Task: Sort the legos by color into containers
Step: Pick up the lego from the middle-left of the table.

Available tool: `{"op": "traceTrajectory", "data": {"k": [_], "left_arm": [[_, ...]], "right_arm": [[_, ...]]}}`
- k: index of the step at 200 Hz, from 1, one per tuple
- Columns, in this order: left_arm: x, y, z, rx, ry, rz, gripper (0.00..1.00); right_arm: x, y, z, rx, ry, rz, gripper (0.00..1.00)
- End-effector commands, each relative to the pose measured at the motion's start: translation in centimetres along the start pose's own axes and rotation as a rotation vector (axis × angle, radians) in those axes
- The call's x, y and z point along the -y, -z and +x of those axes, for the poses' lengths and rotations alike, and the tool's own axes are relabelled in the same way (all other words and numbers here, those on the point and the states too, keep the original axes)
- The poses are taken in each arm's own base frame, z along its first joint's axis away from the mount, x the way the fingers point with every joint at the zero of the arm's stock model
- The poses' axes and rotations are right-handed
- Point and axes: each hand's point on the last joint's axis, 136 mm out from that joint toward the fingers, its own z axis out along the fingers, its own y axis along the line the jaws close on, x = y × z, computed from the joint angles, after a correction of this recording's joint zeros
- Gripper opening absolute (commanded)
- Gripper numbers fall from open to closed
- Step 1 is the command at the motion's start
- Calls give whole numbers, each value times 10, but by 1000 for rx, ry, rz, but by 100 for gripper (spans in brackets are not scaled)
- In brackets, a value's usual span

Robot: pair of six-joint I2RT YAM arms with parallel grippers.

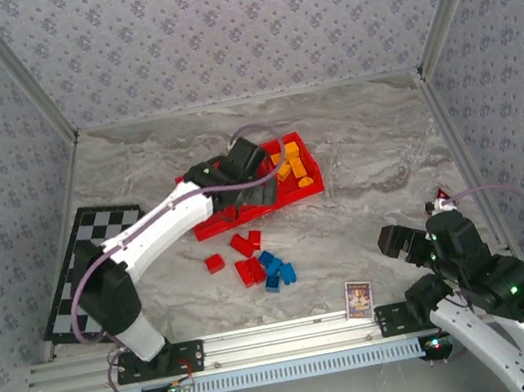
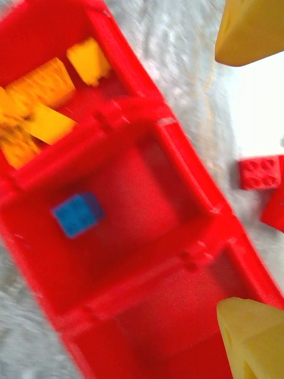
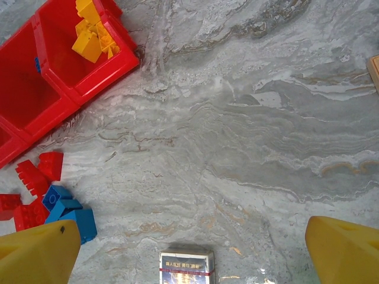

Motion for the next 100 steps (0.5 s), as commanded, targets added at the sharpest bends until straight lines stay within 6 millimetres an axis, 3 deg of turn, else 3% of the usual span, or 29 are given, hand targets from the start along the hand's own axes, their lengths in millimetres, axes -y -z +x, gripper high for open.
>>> {"op": "traceTrajectory", "data": {"k": [1,24,100], "left_arm": [[-15,9,24,11,176,-17,97],[-27,11,59,-7,277,-26,96],[-82,12,123,-81,319,-224,97]], "right_arm": [[-2,4,-5,20,-16,-10,100],[-4,2,-6,19,-18,-13,100],[-4,0,-5,8,-16,-5,100]]}}
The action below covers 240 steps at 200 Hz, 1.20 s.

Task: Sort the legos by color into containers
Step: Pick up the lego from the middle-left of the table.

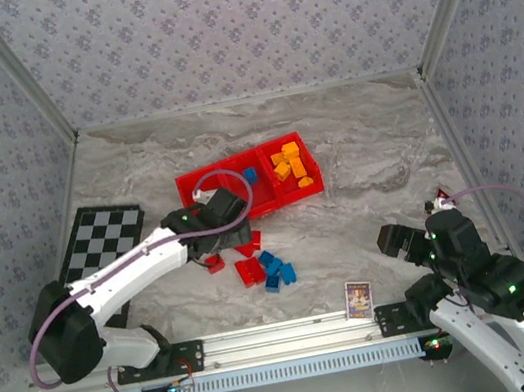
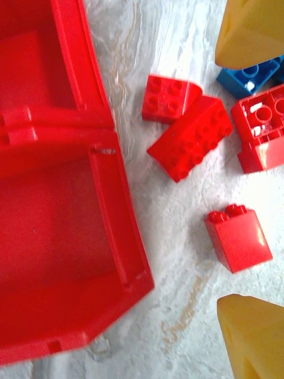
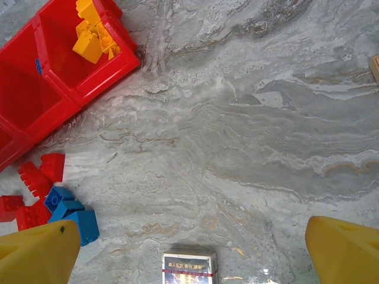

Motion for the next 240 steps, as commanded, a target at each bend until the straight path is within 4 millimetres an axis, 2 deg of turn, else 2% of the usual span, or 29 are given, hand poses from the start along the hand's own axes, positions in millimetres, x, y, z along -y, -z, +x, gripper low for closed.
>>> {"op": "traceTrajectory", "data": {"k": [1,31,95,137,176,224,240], "left_arm": [[-31,-3,14,-5,62,-113,97],[-45,-14,26,-22,133,-148,97],[-50,-47,48,-127,181,-135,89],[-31,-65,53,-168,158,-76,84],[-38,-74,60,-196,135,-130,79],[-42,-84,69,-232,126,-152,68],[-41,-86,71,-236,129,-141,60]], "right_arm": [[-2,1,-4,10,-9,-5,100],[-3,0,-4,8,-9,-3,100],[-2,0,-4,7,-8,1,100],[-1,0,-3,2,-6,5,100],[-1,1,-3,5,-9,6,100],[0,1,-3,5,-8,8,100],[0,1,-3,5,-8,7,100]]}}
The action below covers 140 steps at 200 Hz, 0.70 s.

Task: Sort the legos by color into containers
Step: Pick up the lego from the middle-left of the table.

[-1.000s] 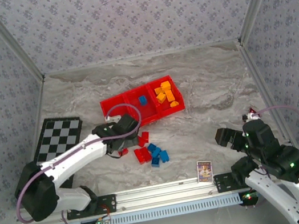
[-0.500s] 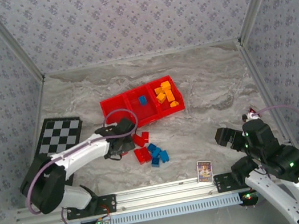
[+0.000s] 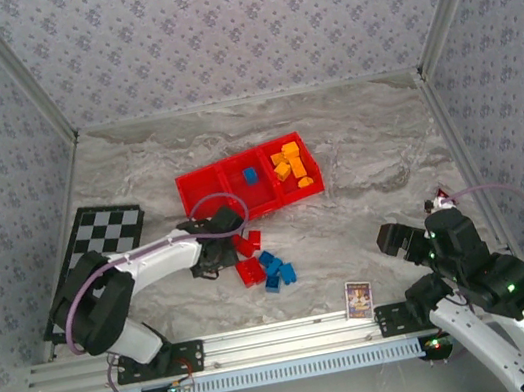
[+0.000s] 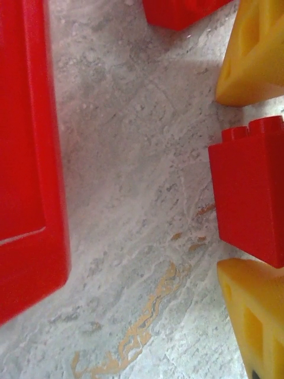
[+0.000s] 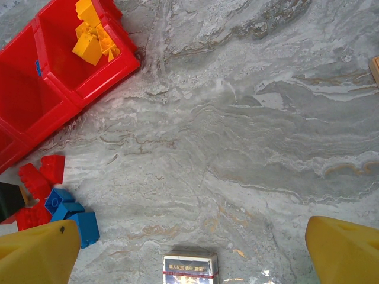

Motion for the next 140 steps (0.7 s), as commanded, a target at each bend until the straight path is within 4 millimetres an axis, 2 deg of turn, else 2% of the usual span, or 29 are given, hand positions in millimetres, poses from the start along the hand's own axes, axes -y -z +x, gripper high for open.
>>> {"op": "traceTrajectory", "data": {"k": [1,37,71,106,140], "left_arm": [[-2,-6,2,-21,-5,-12,60],[2,-6,2,-21,-10,6,45],[2,5,-5,17,-6,28,38],[1,30,-22,90,-6,55,29],[12,70,-48,189,-25,127,24]], "right_arm": [[0,2,-2,3,-5,5,100],[0,1,-2,4,-4,6,100],[-1,2,-2,5,2,-1,100],[-2,1,-2,5,4,-4,100],[-2,2,-3,7,5,-3,100]]}}
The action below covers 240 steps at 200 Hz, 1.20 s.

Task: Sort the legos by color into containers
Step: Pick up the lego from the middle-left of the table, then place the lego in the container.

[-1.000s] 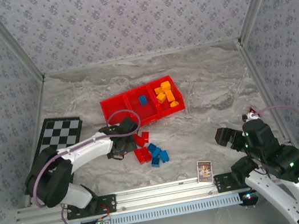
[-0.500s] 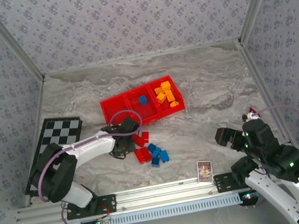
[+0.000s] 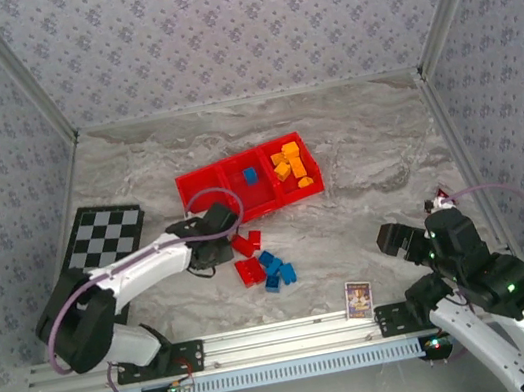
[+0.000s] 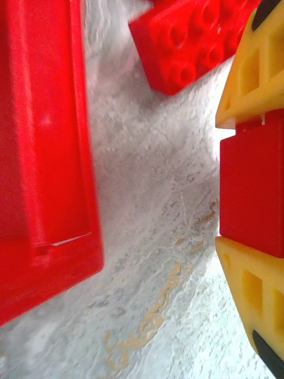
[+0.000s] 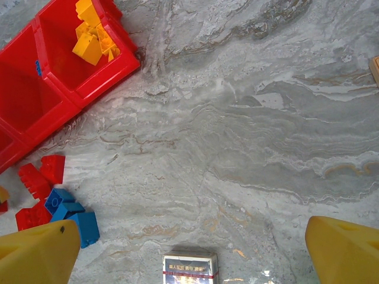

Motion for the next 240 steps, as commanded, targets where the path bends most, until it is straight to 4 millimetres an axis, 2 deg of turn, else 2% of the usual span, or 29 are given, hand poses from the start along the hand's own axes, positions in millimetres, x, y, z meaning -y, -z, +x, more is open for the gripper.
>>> {"op": "traceTrajectory", "data": {"k": [1,25,69,93,124,167,204,240], "left_arm": [[8,34,-33,103,-19,38,24],[11,56,-60,175,-53,22,24],[25,68,-114,248,-101,-14,24],[32,59,-134,245,-91,-9,23],[41,38,-153,211,-97,-25,23],[45,5,-166,152,-87,-46,25],[44,-5,-176,148,-93,-63,36],[44,0,-179,156,-99,-53,62]], "right_arm": [[-1,2,-3,7,5,-2,100],[-2,2,-3,9,4,-4,100],[-2,2,-3,8,8,-5,100],[-3,2,-3,7,12,-9,100],[-4,3,-4,13,22,-21,100],[-9,5,-2,12,35,-58,100],[-9,6,-4,24,38,-58,100],[-9,5,-3,23,40,-60,100]]}}
